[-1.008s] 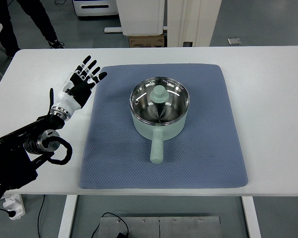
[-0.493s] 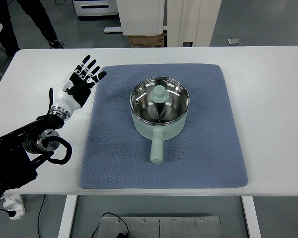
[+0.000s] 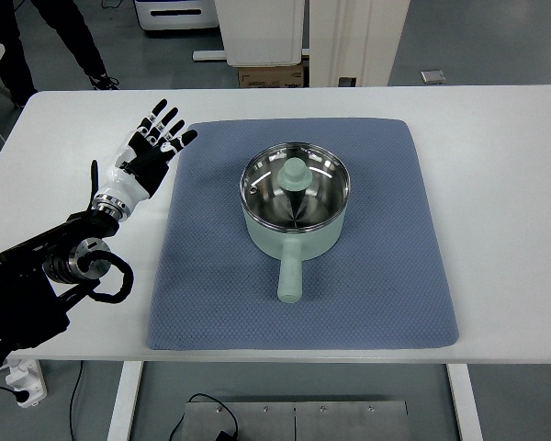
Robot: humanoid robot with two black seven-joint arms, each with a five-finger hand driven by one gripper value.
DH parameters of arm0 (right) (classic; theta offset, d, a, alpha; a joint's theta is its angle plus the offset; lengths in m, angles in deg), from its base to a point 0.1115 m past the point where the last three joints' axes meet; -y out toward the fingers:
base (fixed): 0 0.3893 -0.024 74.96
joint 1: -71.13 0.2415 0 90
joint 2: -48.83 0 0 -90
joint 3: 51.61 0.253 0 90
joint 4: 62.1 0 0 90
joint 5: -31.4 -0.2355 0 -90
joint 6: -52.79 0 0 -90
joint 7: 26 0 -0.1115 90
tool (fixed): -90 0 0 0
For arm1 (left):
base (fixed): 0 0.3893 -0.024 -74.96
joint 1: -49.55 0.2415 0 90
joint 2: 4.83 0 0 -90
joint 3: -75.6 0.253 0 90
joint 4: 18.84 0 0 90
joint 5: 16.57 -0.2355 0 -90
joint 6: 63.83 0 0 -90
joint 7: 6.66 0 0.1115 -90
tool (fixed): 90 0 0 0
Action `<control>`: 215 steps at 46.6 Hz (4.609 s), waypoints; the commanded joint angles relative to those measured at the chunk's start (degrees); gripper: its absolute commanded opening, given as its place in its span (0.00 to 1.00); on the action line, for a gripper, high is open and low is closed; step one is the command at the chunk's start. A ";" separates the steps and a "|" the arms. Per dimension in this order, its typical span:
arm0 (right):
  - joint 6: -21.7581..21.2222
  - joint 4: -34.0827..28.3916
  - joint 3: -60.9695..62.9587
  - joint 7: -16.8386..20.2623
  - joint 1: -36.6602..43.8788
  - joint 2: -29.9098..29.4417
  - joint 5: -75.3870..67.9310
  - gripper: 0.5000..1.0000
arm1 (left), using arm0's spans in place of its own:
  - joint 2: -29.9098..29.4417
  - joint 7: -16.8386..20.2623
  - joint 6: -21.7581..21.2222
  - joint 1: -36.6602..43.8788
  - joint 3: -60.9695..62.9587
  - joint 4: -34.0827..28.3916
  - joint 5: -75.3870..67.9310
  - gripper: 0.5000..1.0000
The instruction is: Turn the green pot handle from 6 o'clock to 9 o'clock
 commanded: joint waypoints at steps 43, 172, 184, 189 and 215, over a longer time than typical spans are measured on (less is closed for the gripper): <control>0.00 0.00 0.00 0.01 0.00 0.00 0.00 1.00 | -1.58 0.19 2.92 -0.73 -1.49 0.03 -2.28 1.00; 0.00 0.00 0.00 0.01 0.00 0.00 0.00 1.00 | -13.36 1.42 23.86 -27.19 6.15 45.46 -93.60 1.00; 0.00 0.00 0.00 0.01 0.00 0.00 0.00 1.00 | -10.38 1.16 23.86 -30.00 11.08 44.59 -96.06 1.00; 0.00 0.00 0.00 0.01 0.00 0.00 0.00 1.00 | -8.35 1.25 23.86 -31.58 13.10 42.57 -97.82 1.00; 0.00 0.00 0.00 0.01 0.00 0.00 0.00 1.00 | -1.76 1.51 23.86 -37.91 20.49 39.84 -100.46 1.00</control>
